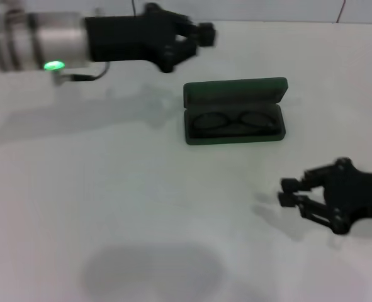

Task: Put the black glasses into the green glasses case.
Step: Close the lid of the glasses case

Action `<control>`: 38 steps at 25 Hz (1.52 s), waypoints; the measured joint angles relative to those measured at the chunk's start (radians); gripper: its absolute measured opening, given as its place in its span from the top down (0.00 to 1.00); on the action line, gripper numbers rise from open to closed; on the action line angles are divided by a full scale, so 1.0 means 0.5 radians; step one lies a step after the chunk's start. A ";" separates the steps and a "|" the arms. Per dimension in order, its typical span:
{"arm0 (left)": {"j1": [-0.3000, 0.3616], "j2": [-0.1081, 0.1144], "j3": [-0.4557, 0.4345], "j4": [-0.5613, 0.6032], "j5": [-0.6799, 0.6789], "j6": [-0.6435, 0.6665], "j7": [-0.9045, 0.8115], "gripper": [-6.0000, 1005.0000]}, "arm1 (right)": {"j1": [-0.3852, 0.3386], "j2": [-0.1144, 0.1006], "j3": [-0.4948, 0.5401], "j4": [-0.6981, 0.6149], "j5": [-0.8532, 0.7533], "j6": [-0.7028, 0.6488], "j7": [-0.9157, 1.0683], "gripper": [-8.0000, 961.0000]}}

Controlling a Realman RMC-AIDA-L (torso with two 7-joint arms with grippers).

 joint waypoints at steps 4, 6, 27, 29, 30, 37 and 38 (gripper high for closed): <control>-0.195 -0.117 -0.002 0.020 0.274 -0.478 -0.189 0.91 | -0.032 -0.006 0.043 0.216 0.055 -0.040 -0.048 0.80; -0.214 -0.177 -0.003 0.051 0.356 -0.661 -0.200 0.91 | -0.032 -0.005 0.061 0.312 0.067 -0.059 -0.100 0.80; -0.258 -0.360 0.009 0.069 0.704 -1.081 -0.365 0.84 | 0.032 -0.002 0.115 0.565 0.206 -0.052 -0.282 0.80; -0.254 -0.368 0.010 0.067 0.701 -1.080 -0.365 0.84 | 0.032 -0.002 0.115 0.567 0.207 -0.052 -0.282 0.80; -0.248 -0.374 0.011 0.067 0.706 -1.077 -0.366 0.84 | 0.032 -0.002 0.115 0.568 0.208 -0.052 -0.282 0.80; -0.206 -0.405 0.009 0.088 0.830 -1.033 -0.450 0.84 | 0.030 0.001 0.115 0.567 0.209 -0.054 -0.284 0.80; -0.194 -0.411 0.009 0.090 0.850 -1.024 -0.453 0.85 | 0.030 0.001 0.115 0.565 0.211 -0.055 -0.284 0.80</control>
